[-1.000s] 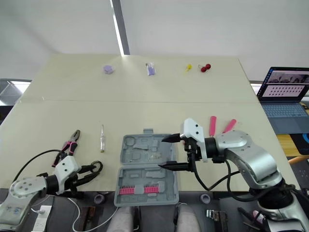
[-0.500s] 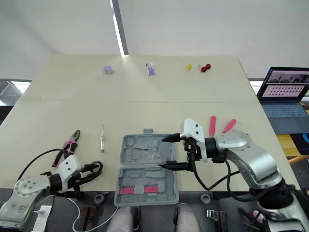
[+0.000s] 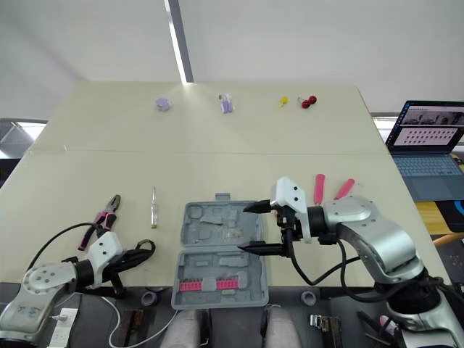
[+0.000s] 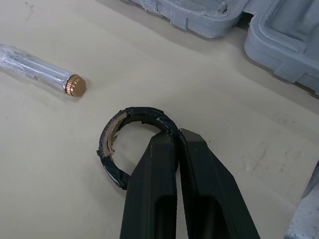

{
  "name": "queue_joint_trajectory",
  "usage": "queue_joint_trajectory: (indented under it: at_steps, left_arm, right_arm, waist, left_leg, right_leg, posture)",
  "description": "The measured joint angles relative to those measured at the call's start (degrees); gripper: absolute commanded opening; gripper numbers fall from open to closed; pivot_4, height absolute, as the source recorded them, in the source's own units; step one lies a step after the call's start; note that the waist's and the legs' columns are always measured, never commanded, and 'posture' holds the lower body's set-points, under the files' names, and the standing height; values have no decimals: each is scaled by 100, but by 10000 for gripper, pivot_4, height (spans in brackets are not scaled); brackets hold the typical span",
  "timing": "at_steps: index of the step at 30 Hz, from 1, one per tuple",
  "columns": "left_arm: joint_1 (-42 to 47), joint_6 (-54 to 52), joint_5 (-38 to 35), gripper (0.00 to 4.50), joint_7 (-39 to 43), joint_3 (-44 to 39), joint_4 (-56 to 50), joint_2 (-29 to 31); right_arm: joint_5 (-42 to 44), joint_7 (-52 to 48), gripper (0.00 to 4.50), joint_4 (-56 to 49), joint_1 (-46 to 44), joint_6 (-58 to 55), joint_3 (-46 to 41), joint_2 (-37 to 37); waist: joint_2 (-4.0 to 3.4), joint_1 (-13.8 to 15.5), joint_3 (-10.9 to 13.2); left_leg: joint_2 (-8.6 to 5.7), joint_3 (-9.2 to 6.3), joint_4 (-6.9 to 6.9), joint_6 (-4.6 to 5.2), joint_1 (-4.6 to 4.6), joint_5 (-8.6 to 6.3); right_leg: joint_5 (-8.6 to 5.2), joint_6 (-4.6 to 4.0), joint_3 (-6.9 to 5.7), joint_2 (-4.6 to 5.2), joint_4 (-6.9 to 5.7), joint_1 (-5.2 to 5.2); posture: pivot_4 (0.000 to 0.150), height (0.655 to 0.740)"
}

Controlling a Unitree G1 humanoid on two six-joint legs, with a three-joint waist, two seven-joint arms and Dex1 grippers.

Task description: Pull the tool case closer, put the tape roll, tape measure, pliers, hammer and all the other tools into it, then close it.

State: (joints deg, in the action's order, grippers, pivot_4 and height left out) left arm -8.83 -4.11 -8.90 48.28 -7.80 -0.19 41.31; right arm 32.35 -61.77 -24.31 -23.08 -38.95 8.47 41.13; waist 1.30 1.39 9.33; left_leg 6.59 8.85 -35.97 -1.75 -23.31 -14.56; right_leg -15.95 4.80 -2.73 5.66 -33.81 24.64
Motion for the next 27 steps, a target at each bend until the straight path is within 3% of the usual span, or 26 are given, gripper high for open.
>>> queue_joint_trajectory:
  at_steps: [9,19,27]
  left_arm:
    - [334,-189,-267,913,273,-20,-14,43]
    - [2280,-1715,-1420,913,1038,170,-128,73]
    - [3360,-2482,-1550,913,1253,676,1003,-438]
  right_arm:
    - [267,67,45000,6,-107,2,-275,-114]
    - [187,398,45000,113,-3,141,-507,-129]
    - [45,971,45000,87,245,187,-668,-289]
  waist:
    - [0,4,0]
    - [2,12,-1]
    - [5,9,-2]
  left_leg:
    - [0,0,-1,0,0,0]
    - [-4,0,-15,33,-14,20]
    - [-5,-6,-26,51,-18,31]
  right_leg:
    - [0,1,-2,0,-1,-2]
    - [10,19,-3,-10,-20,-22]
    - [15,28,-3,-16,-34,-19]
  posture:
    - [1500,7400]
    - [1500,7400]
    - [1500,7400]
